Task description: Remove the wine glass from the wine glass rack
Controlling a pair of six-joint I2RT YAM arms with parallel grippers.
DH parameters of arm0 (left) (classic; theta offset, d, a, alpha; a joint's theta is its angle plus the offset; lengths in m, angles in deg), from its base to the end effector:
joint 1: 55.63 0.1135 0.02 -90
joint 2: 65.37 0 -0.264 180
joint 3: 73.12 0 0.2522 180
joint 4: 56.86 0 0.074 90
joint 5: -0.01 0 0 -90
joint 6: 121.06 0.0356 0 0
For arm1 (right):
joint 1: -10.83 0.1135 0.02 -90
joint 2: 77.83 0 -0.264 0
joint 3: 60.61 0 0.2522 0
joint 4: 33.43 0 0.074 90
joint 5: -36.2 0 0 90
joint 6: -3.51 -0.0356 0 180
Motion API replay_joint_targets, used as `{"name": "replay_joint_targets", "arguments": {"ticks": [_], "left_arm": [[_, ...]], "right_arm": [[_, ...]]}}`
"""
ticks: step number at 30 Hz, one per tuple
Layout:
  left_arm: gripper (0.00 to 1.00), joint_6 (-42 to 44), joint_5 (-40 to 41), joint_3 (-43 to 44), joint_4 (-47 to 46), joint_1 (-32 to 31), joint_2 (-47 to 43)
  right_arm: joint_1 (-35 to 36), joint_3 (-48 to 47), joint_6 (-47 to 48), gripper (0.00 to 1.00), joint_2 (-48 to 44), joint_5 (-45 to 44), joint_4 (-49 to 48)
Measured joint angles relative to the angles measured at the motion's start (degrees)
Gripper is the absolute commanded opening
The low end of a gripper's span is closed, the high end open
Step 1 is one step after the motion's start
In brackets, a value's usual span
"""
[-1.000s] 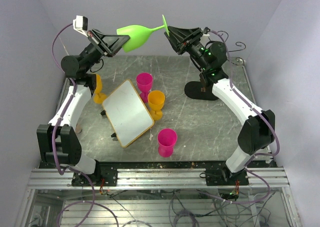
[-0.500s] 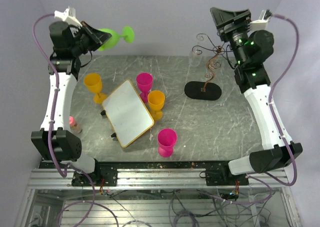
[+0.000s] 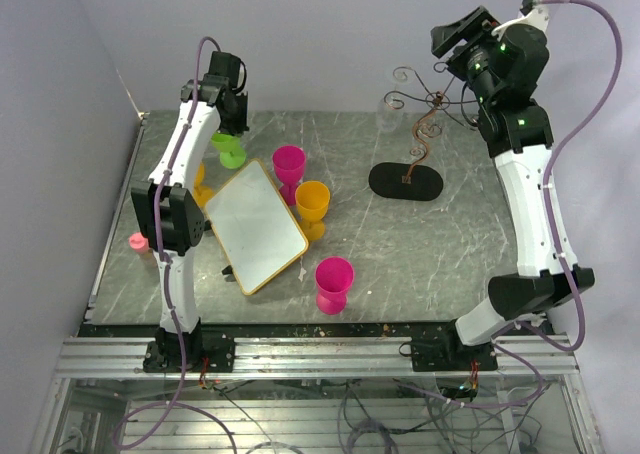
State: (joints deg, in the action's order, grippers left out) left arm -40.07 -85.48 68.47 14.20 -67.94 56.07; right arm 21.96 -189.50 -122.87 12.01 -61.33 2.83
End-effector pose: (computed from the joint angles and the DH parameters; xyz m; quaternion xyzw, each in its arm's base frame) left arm 0.4534 -0.0961 0.3406 0.0140 0.9416 -0.0254 0.3354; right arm 0.3191 0.0580 0.5417 0.1968 0.6612 0.2496 0.6796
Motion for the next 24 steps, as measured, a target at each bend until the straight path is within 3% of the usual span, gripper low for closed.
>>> {"name": "replay_joint_targets", "arguments": {"ticks": [14, 24], "left_arm": [[0.13, 4.0, 1.1, -2.0, 2.8, -0.2, 5.4], [0.49, 3.7, -0.1, -2.0, 2.5, -0.3, 5.2]], "right_arm": [[-7.7, -4.7, -10.0, 0.52, 9.1, 20.5, 6.2], [-8.9, -9.9, -12.0, 0.47, 16.7, 24.9, 10.0]]}}
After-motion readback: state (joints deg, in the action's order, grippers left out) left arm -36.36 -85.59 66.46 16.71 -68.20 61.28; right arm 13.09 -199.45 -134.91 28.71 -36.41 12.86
